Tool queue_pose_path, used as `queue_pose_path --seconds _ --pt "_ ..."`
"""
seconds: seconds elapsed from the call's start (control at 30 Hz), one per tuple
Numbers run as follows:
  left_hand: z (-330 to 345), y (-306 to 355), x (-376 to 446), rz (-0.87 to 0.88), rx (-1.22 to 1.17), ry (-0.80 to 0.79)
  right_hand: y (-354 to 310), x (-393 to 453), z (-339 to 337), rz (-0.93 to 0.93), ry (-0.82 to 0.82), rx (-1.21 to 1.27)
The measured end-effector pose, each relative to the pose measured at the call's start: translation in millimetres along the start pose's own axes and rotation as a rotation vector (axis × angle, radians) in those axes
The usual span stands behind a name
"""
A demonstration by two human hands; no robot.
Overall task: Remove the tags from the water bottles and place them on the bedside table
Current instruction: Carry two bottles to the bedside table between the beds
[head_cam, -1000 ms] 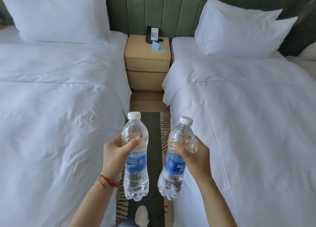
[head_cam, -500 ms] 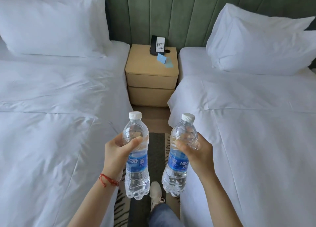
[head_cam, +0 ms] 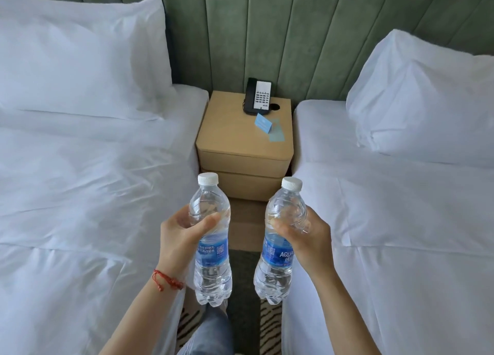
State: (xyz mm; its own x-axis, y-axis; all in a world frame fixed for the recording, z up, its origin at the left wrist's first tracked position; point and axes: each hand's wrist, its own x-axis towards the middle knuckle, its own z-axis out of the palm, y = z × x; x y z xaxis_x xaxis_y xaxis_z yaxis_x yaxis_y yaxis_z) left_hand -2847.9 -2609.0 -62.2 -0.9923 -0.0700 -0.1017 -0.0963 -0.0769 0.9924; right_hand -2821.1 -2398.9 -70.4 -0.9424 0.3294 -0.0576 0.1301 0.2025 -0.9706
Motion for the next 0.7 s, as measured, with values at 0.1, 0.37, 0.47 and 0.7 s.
queue_pose_path --seconds 0.1,0.37,0.47,0.7 --pt "8.0 -5.4 64.1 -0.012 0.017 -0.005 2.4 60.0 18.5 0.001 0.003 -0.009" --pt "30.6 10.1 245.3 -0.029 0.073 -0.068 -14.3 221.8 74.1 0.050 -0.015 -0.023" --pt "39.5 13.9 300.3 -0.026 0.103 -0.106 -20.4 268.4 85.2 0.063 -0.014 -0.022" --pt "58.7 1.5 401.9 -0.021 0.166 -0.098 -17.5 371.0 99.0 0.088 -0.022 -0.030"
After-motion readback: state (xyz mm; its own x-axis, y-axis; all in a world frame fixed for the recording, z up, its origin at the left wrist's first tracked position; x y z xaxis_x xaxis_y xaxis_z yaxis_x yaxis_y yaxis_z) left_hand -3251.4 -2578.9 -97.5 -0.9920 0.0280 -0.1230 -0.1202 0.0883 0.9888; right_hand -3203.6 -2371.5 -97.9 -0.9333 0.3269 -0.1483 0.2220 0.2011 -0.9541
